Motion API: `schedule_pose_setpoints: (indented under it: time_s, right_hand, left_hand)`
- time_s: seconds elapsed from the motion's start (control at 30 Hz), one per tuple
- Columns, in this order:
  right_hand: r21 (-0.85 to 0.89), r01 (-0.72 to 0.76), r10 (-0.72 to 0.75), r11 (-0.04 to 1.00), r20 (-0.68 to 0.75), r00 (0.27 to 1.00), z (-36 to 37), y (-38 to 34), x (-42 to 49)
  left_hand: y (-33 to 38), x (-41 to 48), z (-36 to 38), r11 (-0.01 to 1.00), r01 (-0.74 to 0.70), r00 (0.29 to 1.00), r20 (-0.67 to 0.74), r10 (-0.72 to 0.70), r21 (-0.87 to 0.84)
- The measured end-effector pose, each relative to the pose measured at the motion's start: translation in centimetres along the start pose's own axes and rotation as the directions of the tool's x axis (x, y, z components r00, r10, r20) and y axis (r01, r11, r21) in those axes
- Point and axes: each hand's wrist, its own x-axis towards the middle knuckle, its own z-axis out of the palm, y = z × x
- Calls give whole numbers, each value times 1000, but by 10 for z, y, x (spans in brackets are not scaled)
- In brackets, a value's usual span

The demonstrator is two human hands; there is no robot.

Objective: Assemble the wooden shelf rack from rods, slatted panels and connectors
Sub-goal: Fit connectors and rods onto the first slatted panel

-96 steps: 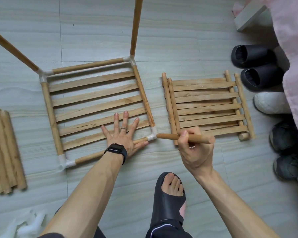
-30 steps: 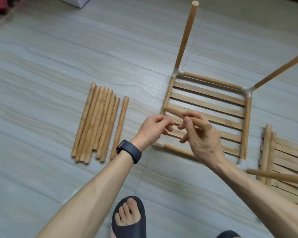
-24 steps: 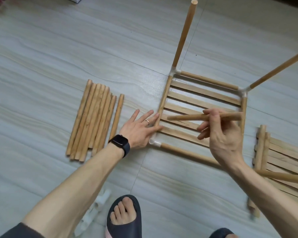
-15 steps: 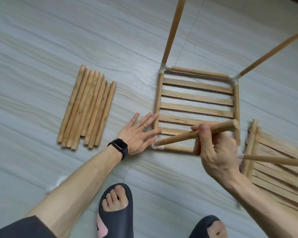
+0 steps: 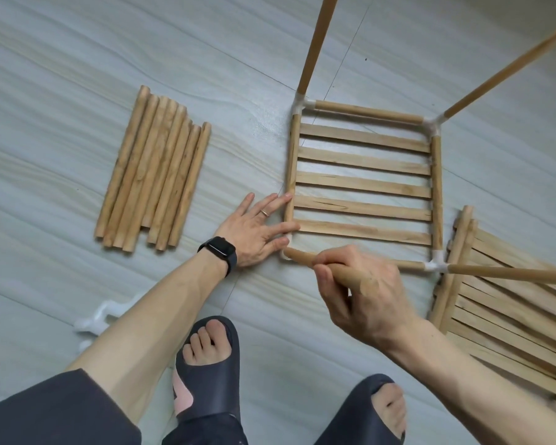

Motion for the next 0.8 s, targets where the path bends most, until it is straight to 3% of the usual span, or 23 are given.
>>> schedule_pose_setpoints:
  time_s: [0.57, 0.8]
  right_hand:
    - [-92, -21, 25, 996, 35, 999, 4, -7, -17]
    - [-2, -202, 201, 979, 117, 973, 9, 0, -1]
  left_hand:
    - [0, 2, -2, 1000, 10, 1000, -1, -10, -3]
    - [2, 2, 2, 1000, 13, 1000, -3, -13, 18]
